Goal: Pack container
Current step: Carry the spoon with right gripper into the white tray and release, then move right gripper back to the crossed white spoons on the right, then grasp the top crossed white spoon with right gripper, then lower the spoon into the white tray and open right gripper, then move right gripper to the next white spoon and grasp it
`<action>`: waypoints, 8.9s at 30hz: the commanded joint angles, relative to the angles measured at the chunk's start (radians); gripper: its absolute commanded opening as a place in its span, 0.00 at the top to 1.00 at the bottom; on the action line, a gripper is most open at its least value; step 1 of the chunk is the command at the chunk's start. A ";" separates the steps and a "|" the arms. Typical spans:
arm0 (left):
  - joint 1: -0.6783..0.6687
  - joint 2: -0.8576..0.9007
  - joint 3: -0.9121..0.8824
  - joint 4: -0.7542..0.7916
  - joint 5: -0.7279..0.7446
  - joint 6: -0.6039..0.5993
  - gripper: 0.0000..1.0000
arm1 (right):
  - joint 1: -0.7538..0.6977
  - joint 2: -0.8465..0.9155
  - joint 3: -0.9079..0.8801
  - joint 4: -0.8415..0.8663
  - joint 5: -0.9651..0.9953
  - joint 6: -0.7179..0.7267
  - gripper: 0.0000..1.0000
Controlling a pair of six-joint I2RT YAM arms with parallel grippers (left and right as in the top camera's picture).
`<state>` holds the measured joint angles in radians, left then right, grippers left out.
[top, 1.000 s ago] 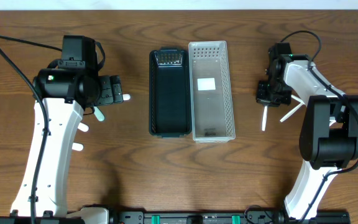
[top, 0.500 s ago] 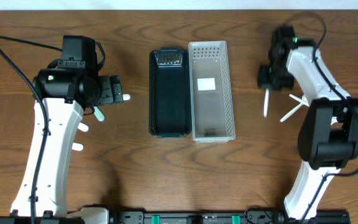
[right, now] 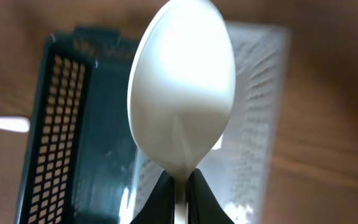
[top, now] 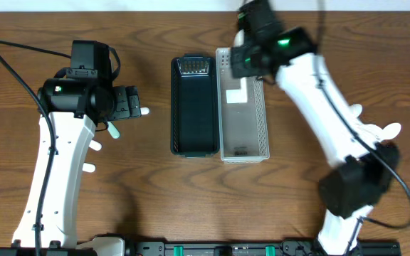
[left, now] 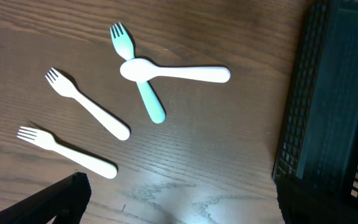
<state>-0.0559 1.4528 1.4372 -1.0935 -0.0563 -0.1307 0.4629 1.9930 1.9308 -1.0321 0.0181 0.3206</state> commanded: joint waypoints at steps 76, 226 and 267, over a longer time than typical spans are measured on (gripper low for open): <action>0.000 -0.003 0.023 0.002 -0.008 0.002 0.02 | -0.867 -0.123 -0.643 0.149 -0.119 -1.265 0.09; 0.000 -0.003 0.022 -0.017 -0.008 0.002 0.02 | -0.010 0.208 -0.082 0.011 -0.416 -0.226 0.85; 0.000 -0.003 0.022 -0.016 -0.008 0.002 0.02 | -0.703 -0.036 0.050 -0.355 0.121 0.531 0.01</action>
<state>-0.0559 1.4528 1.4372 -1.1034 -0.0563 -0.1307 -0.2211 1.9163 2.0514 -1.3998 0.1356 0.7040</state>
